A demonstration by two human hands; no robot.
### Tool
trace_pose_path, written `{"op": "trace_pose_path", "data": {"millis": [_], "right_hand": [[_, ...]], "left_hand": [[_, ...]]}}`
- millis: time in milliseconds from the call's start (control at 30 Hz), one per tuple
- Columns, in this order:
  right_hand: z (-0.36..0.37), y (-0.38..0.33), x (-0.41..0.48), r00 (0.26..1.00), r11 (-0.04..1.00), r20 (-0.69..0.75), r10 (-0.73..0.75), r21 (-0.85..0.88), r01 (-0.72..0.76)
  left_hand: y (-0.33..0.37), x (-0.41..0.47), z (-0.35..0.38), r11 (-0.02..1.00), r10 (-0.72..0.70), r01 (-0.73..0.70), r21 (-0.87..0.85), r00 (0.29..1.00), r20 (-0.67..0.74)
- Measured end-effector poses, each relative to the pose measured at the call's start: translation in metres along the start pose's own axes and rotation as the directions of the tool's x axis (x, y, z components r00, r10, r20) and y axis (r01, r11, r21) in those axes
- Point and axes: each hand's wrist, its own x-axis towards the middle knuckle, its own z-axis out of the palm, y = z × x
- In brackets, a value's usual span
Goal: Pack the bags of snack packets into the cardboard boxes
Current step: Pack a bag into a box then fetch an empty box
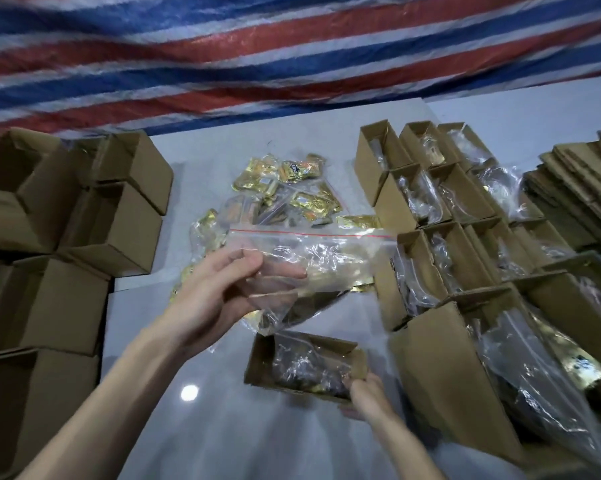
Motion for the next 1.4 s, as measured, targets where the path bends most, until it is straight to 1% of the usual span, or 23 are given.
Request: {"op": "trace_pose_path", "data": {"millis": [100, 200, 333, 400, 433, 500, 567, 600, 700, 767, 833, 867, 933, 967, 1000, 1100, 1233, 1300, 1333, 1367, 1400], "right_hand": [[0.002, -0.002, -0.003, 1.000, 1.000, 0.013, -0.003, 0.008, 0.003], [0.006, 0.000, -0.008, 1.000, 1.000, 0.027, 0.008, -0.001, -0.008], [0.007, 0.004, -0.013, 0.998, 1.000, 0.067, -0.010, -0.002, 0.010], [0.006, 0.007, -0.015, 0.997, 1.000, 0.080, -0.010, -0.009, 0.010], [0.005, 0.009, -0.016, 0.997, 1.000, 0.081, -0.010, -0.005, 0.011], [0.004, 0.011, -0.020, 0.996, 1.000, 0.092, -0.017, 0.005, 0.017], [0.003, 0.011, -0.023, 0.994, 1.000, 0.104, -0.019, 0.012, 0.018], [0.003, 0.011, -0.024, 0.994, 1.000, 0.111, -0.016, 0.012, 0.015], [0.004, 0.010, -0.028, 0.992, 1.000, 0.125, -0.009, 0.002, 0.008], [0.005, 0.011, -0.027, 0.992, 1.000, 0.121, -0.020, -0.006, 0.021], [0.006, 0.012, -0.026, 0.994, 1.000, 0.104, -0.014, 0.005, 0.013], [0.006, 0.012, -0.025, 0.995, 1.000, 0.099, -0.009, 0.010, 0.008], [0.007, 0.012, -0.023, 0.995, 1.000, 0.095, -0.008, 0.009, 0.007], [0.007, 0.012, -0.023, 0.996, 1.000, 0.092, -0.010, 0.007, 0.009], [0.007, 0.011, -0.023, 0.996, 1.000, 0.090, -0.012, 0.005, 0.012], [0.007, 0.011, -0.022, 0.995, 1.000, 0.091, -0.026, 0.007, 0.026], [0.008, 0.009, -0.023, 0.995, 0.999, 0.090, -0.030, -0.016, 0.032], [0.006, 0.008, -0.025, 0.995, 0.999, 0.092, -0.035, -0.031, 0.038], [0.006, 0.008, -0.025, 0.995, 0.999, 0.093, -0.037, -0.034, 0.040], [0.006, 0.008, -0.025, 0.995, 0.999, 0.094, -0.034, -0.038, 0.038], [0.006, 0.009, -0.025, 0.995, 0.999, 0.093, -0.029, -0.042, 0.033]], "left_hand": [[-0.002, -0.016, 0.006, 1.000, -0.021, 0.022, -0.016, 1.000, 0.019], [-0.016, -0.025, 0.010, 0.996, -0.077, 0.079, -0.032, 0.996, 0.051], [-0.037, -0.030, 0.009, 0.991, -0.135, 0.134, 0.018, 0.980, 0.148], [-0.047, -0.029, 0.005, 0.981, -0.191, 0.193, -0.010, 0.975, 0.117], [-0.052, -0.028, 0.002, 0.977, -0.212, 0.211, 0.022, 0.972, 0.099], [-0.064, -0.026, -0.005, 0.947, -0.252, 0.233, 0.222, 0.966, 0.058], [-0.078, -0.024, -0.009, 0.875, -0.270, 0.233, 0.426, 0.962, 0.029], [-0.084, -0.023, -0.011, 0.839, -0.266, 0.233, 0.492, 0.964, -0.004], [-0.099, -0.022, -0.018, 0.687, -0.153, 0.200, 0.699, 0.980, -0.130], [-0.110, -0.021, -0.023, 0.688, -0.100, 0.188, 0.701, 0.981, -0.165], [-0.117, -0.021, -0.026, 0.683, -0.003, 0.180, 0.708, 0.970, -0.244], [-0.117, -0.021, -0.027, 0.719, 0.031, 0.184, 0.670, 0.955, -0.295], [-0.114, -0.022, -0.024, 0.869, 0.031, 0.148, 0.472, 0.936, -0.351], [-0.112, -0.023, -0.021, 0.922, 0.013, 0.124, 0.367, 0.937, -0.350], [-0.109, -0.024, -0.018, 0.951, 0.007, 0.094, 0.294, 0.945, -0.327], [-0.109, -0.025, -0.011, 0.976, 0.029, 0.023, 0.216, 0.972, -0.232], [-0.120, -0.024, -0.013, 0.996, 0.026, -0.008, 0.091, 0.981, -0.193], [-0.130, -0.027, -0.017, 0.995, 0.003, 0.016, 0.093, 0.978, -0.207], [-0.137, -0.029, -0.021, 0.986, -0.022, 0.057, 0.156, 0.976, -0.219], [-0.143, -0.031, -0.026, 0.959, -0.056, 0.112, 0.261, 0.975, -0.215], [-0.151, -0.033, -0.033, 0.911, -0.099, 0.165, 0.378, 0.977, -0.188]]}}
